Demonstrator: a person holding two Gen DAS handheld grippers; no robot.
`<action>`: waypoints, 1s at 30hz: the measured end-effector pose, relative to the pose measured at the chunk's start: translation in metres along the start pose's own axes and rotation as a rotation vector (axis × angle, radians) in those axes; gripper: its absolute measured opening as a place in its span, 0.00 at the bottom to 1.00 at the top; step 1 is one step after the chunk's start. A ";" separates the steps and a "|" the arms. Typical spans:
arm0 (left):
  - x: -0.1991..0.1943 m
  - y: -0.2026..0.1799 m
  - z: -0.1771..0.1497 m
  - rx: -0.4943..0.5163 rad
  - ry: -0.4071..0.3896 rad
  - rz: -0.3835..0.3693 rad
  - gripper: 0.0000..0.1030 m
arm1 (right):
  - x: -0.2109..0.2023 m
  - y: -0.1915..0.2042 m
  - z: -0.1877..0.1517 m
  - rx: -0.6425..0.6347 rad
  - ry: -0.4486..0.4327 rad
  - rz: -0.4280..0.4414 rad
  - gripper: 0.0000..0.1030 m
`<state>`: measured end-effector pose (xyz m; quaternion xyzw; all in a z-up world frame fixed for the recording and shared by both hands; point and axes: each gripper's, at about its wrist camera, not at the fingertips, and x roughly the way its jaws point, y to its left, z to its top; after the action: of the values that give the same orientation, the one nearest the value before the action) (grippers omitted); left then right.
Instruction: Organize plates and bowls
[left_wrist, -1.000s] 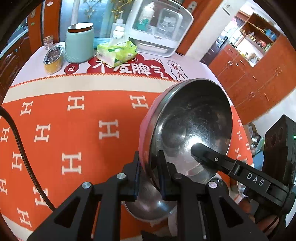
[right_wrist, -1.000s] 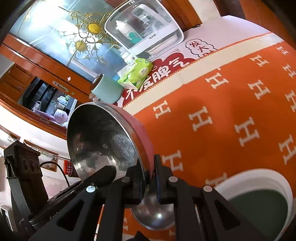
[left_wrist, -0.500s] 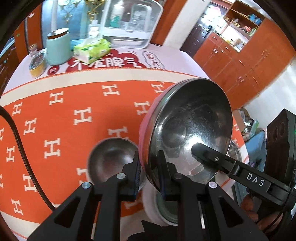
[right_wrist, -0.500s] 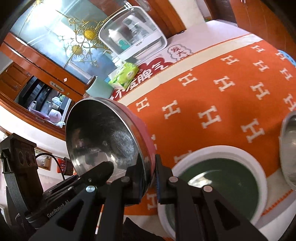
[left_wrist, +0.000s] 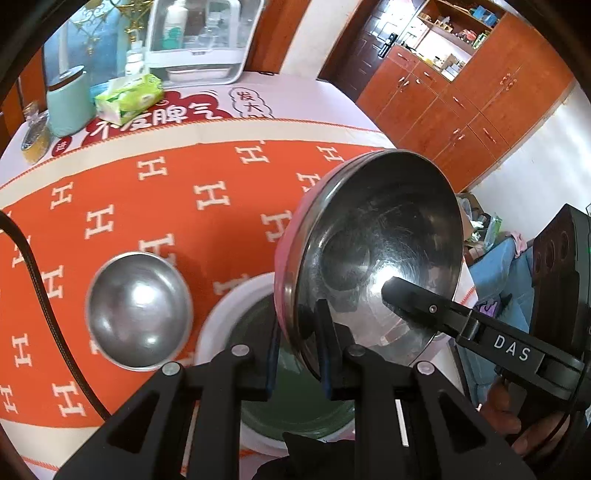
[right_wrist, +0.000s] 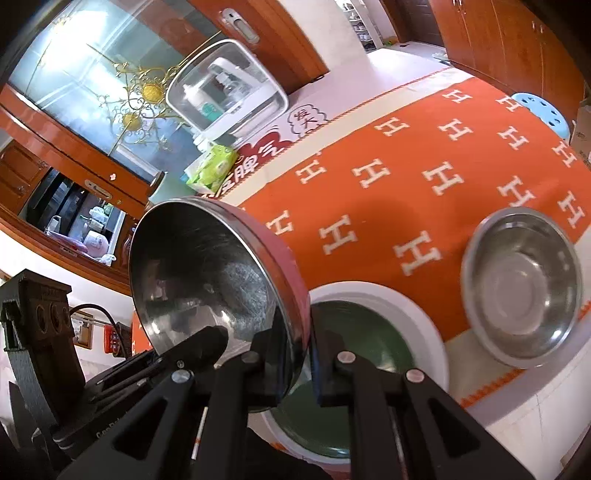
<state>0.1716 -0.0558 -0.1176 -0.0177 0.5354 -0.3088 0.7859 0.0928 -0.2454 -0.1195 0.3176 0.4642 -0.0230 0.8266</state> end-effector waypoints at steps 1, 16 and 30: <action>0.002 -0.005 -0.001 0.000 0.002 -0.002 0.16 | -0.003 -0.004 0.000 -0.001 0.001 -0.003 0.10; 0.055 -0.102 -0.005 0.024 0.059 -0.037 0.16 | -0.047 -0.090 0.018 0.022 0.029 -0.075 0.11; 0.117 -0.164 -0.013 0.023 0.156 -0.015 0.18 | -0.050 -0.163 0.037 0.022 0.148 -0.134 0.11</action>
<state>0.1120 -0.2433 -0.1614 0.0113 0.5913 -0.3214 0.7395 0.0382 -0.4085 -0.1487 0.2954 0.5438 -0.0599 0.7832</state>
